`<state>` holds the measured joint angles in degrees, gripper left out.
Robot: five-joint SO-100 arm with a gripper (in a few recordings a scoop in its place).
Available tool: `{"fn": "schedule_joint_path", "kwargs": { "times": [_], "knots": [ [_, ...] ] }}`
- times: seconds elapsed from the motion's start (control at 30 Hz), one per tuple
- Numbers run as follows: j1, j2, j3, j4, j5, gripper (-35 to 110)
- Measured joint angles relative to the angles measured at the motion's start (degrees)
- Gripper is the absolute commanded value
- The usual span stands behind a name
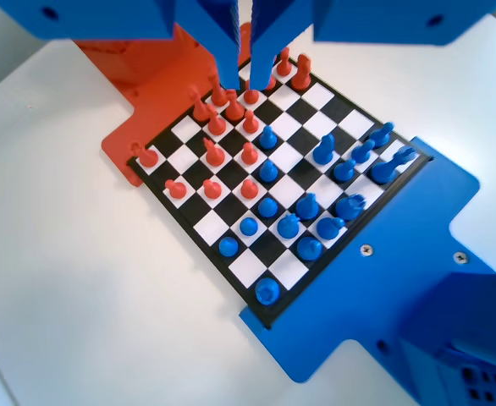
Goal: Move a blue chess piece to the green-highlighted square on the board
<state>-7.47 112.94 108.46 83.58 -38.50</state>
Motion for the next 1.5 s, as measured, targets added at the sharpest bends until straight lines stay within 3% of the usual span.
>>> {"fn": "schedule_joint_path", "kwargs": {
  "times": [0.4,1.5],
  "knots": [
    [0.53,-8.35,6.33,-5.89,4.13,9],
    [-1.41,-5.36,24.08,-18.9,2.64,10]
  ]
}}
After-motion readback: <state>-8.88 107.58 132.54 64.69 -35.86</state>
